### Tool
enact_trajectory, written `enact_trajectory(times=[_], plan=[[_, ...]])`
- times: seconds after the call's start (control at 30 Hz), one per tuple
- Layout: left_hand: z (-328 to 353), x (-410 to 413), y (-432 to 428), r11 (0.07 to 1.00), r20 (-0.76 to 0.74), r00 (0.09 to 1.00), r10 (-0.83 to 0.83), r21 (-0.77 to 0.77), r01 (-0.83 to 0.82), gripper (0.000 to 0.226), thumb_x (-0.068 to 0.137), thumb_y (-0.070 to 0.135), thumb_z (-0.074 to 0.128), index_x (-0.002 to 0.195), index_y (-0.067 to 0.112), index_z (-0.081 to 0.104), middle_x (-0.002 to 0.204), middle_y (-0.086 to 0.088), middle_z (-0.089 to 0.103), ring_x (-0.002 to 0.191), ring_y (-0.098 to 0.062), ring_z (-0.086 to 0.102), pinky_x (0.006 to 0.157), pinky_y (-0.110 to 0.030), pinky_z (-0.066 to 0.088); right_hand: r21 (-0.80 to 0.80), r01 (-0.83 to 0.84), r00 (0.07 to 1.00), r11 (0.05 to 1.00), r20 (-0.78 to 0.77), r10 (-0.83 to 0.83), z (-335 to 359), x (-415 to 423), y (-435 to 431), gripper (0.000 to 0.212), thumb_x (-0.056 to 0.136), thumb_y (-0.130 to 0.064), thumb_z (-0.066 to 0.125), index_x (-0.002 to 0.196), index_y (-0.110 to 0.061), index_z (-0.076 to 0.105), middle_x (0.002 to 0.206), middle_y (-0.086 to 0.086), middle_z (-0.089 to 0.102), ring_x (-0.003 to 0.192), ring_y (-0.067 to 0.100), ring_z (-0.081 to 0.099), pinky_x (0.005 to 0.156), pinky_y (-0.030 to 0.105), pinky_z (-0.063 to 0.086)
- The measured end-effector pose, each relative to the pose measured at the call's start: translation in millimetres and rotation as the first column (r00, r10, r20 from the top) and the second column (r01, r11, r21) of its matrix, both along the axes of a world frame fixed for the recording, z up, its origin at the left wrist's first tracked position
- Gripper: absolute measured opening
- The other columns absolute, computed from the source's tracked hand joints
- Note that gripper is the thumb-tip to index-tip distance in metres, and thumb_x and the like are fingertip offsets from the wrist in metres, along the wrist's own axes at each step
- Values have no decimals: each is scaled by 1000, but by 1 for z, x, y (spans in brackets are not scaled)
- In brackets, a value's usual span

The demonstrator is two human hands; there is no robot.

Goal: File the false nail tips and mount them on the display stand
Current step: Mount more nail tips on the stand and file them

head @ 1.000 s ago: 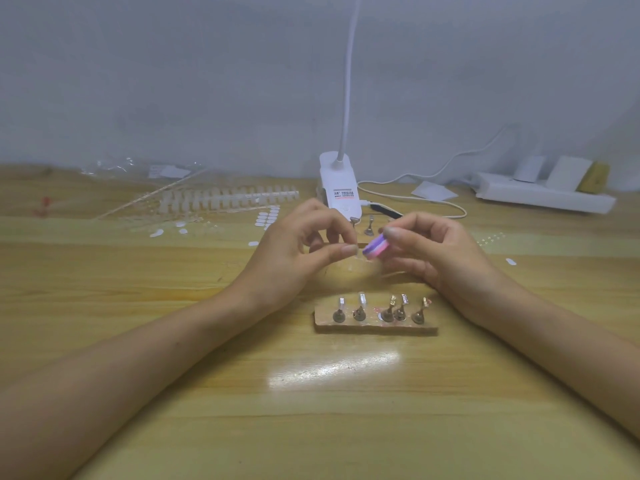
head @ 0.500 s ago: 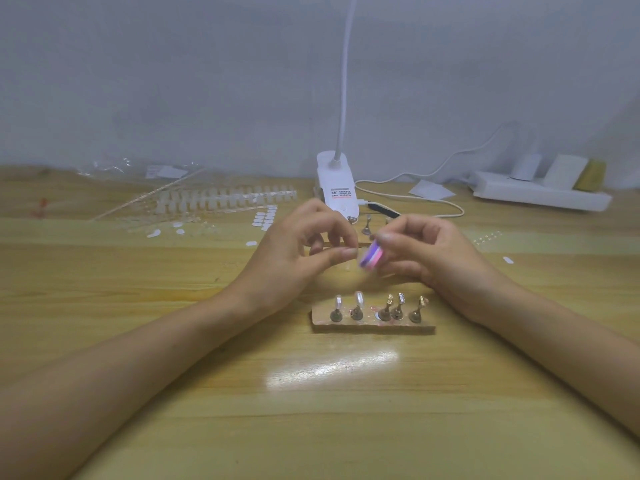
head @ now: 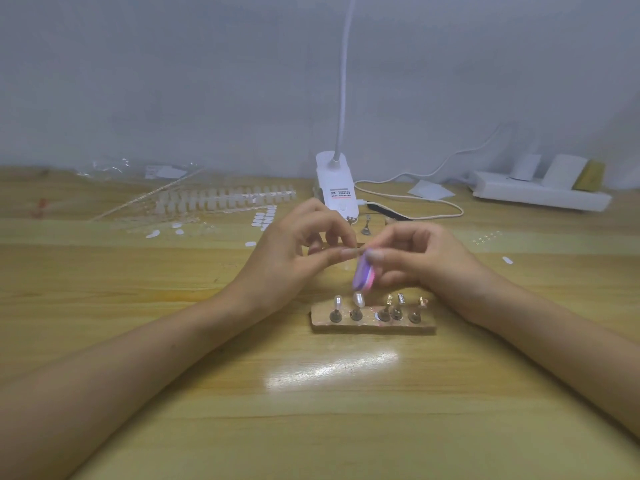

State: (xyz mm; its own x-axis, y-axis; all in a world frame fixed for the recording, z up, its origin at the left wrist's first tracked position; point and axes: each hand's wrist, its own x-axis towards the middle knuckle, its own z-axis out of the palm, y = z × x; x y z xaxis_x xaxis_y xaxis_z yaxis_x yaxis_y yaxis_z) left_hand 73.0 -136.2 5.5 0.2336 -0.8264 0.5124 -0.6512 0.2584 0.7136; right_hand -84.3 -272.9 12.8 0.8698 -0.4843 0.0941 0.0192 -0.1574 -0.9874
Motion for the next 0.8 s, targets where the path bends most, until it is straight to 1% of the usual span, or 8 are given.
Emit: enact_trajectory(times=[0.07, 0.13, 0.27, 0.37, 0.47, 0.6, 0.7, 0.8], plan=[[0, 0, 0, 1000, 7, 1000, -2, 8, 2, 4, 85, 17, 73, 82, 17, 70, 90, -7, 58, 69, -5, 47, 72, -16, 42, -16, 9, 1000, 1000, 13, -8, -2, 1, 0, 18, 76, -26, 75, 86, -11, 74, 88, 19, 74, 81, 28, 72, 76, 34, 62], [0, 1, 0, 1000, 2, 1000, -5, 12, 4, 5, 85, 16, 74, 82, 16, 70, 90, -7, 58, 69, -7, 47, 72, -17, 43, 59, 86, 993, 995, 77, -90, -2, 1, -2, 23, 75, -26, 74, 88, -7, 71, 90, 22, 74, 84, 31, 70, 75, 33, 62], [0, 1, 0, 1000, 9, 1000, 16, -11, -16, 5, 85, 16, 74, 82, 17, 70, 89, -8, 58, 68, -7, 47, 71, -15, 40, 1, -15, 1000, 1000, 26, 15, -3, 0, 0, 16, 76, -23, 75, 87, -11, 74, 87, 17, 75, 80, 25, 73, 73, 32, 61], [-1, 1, -1, 1000, -1, 1000, -1, -1, 1, 5, 84, 16, 74, 82, 17, 70, 89, -7, 58, 68, -5, 47, 72, -16, 42, 79, 93, 988, 993, 112, -102, -3, 0, -4, 21, 78, -22, 72, 92, -6, 71, 92, 21, 74, 83, 28, 72, 76, 36, 60], [-1, 2, -1, 1000, 5, 1000, 17, -21, -17, 9, 85, 12, 74, 81, 19, 69, 88, -6, 58, 69, -3, 49, 72, -13, 39, -18, -25, 999, 1000, 19, 25, -3, 0, 0, 14, 80, -19, 73, 89, -8, 73, 87, 15, 75, 81, 25, 73, 76, 35, 62], [-2, 3, -2, 1000, 6, 1000, 12, -11, -12, 8, 85, 16, 75, 82, 21, 69, 89, -8, 58, 67, -6, 47, 72, -15, 41, 52, 69, 992, 996, 101, -74, -4, 1, -3, 21, 80, -19, 70, 94, -3, 69, 95, 21, 74, 87, 29, 72, 80, 39, 59], [-2, 3, -2, 1000, 7, 1000, 14, -22, -14, 11, 85, 16, 74, 82, 25, 68, 88, -6, 58, 68, -6, 48, 73, -14, 40, -32, -35, 999, 999, 25, 35, -5, 0, -1, 19, 80, -18, 73, 93, -5, 71, 90, 15, 75, 84, 25, 74, 77, 35, 61], [-2, 4, -2, 1000, 7, 1000, 11, -20, -11, 12, 85, 16, 74, 82, 26, 68, 89, -7, 58, 67, -5, 48, 73, -14, 41, 55, 88, 989, 995, 111, -94, -7, 1, -5, 22, 80, -18, 72, 96, -4, 70, 93, 18, 75, 85, 25, 73, 79, 34, 60]])
